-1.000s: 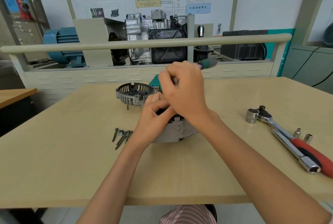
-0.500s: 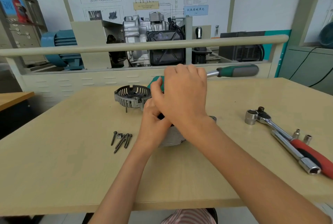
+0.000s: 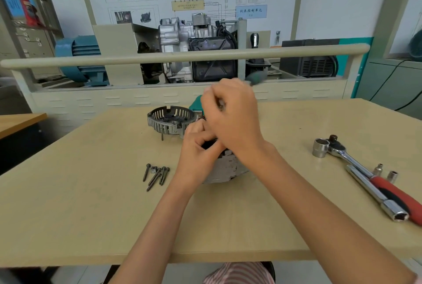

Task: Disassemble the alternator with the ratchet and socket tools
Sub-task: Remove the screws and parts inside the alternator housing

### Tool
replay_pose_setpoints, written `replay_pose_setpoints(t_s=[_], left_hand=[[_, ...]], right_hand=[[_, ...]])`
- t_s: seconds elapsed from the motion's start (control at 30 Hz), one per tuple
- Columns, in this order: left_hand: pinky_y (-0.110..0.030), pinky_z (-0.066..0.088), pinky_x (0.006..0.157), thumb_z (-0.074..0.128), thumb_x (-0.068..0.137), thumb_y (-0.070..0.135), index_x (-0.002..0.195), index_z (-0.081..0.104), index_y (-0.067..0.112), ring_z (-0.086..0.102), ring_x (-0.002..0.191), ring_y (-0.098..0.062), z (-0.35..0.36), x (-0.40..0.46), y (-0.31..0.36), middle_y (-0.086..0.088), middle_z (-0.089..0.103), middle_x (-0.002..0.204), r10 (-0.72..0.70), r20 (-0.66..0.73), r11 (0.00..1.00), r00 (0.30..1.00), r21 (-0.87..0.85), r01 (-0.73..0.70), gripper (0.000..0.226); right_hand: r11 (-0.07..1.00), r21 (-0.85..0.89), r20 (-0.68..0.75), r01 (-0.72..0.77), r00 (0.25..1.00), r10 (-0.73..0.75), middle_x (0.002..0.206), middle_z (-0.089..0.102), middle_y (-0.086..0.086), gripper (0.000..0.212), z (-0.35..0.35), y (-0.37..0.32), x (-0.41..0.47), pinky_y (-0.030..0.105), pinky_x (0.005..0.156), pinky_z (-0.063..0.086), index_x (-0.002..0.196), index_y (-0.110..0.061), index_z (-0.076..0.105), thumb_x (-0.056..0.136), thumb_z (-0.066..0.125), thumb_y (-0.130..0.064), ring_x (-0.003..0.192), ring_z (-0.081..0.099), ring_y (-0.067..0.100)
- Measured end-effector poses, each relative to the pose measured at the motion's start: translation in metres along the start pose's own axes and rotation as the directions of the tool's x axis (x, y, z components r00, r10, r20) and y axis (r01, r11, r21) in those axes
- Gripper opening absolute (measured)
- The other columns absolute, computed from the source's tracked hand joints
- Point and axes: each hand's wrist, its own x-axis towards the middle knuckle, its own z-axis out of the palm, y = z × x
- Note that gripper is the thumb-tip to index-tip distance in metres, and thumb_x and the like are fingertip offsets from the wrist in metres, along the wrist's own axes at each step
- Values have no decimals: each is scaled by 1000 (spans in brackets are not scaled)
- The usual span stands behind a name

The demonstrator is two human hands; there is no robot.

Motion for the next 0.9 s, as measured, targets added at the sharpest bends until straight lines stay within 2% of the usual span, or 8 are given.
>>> replay_pose_setpoints(t_s=[0.07,0.13,0.23,0.33,0.47,0.6,0.7,0.9], left_hand=[[-22,24,59,55,66,14,37,52,39,32,65,-6,3,0,-1,19,53,52,-14,-23,1000,1000,-11,14,38],[-21,21,57,52,64,10,34,49,36,29,62,-5,3,-1,-2,15,49,46,-40,-17,999,999,-27,40,39],[-21,30,67,60,72,19,43,58,45,40,74,-4,-3,0,1,4,53,58,-67,44,998,997,-5,68,38],[-26,34,86,65,86,25,68,66,41,44,88,-9,-7,0,4,-6,53,79,-59,127,998,990,6,59,24],[-22,31,85,63,84,33,73,69,33,41,82,-3,-8,0,1,0,48,74,-30,111,999,993,20,28,12],[-27,33,74,62,73,24,52,61,44,44,77,-2,-2,0,-1,6,57,69,31,23,999,999,15,-32,29],[-21,26,63,52,65,12,39,52,37,39,71,-5,2,-1,-3,14,48,55,-23,-33,1000,999,-3,22,37],[-24,33,84,58,77,29,60,62,47,43,85,-1,-4,-1,4,-4,55,76,-44,65,999,997,16,43,25]], right_hand=[[919,-394,-85,-14,996,-21,61,48,3,22,4,-4,-7,31,70,27,60,-11,53,81,50,-20,66,43,20],[902,-431,-84,-31,996,-6,62,51,3,22,6,-7,-9,32,71,27,61,-11,55,79,48,-22,68,45,22],[999,-47,-4,-26,1000,26,45,32,-8,38,1,-7,2,28,65,22,45,-21,32,79,46,-19,53,33,13],[897,401,189,-185,975,116,41,35,8,47,-6,-1,12,33,57,32,40,-9,36,85,41,-19,47,35,21],[822,515,236,-245,962,139,47,44,15,49,-7,1,12,32,62,39,43,-7,45,89,38,-21,51,42,21],[991,-134,-30,10,999,-14,52,41,-1,33,0,2,-1,31,63,29,52,-15,43,84,47,-17,56,37,16],[809,-588,-95,10,992,-82,61,52,5,25,5,-5,-9,34,66,33,63,-10,57,79,44,-25,63,45,22],[985,164,63,-55,997,45,42,31,-1,38,-1,-1,8,30,60,27,45,-9,37,81,45,-15,47,30,16]])
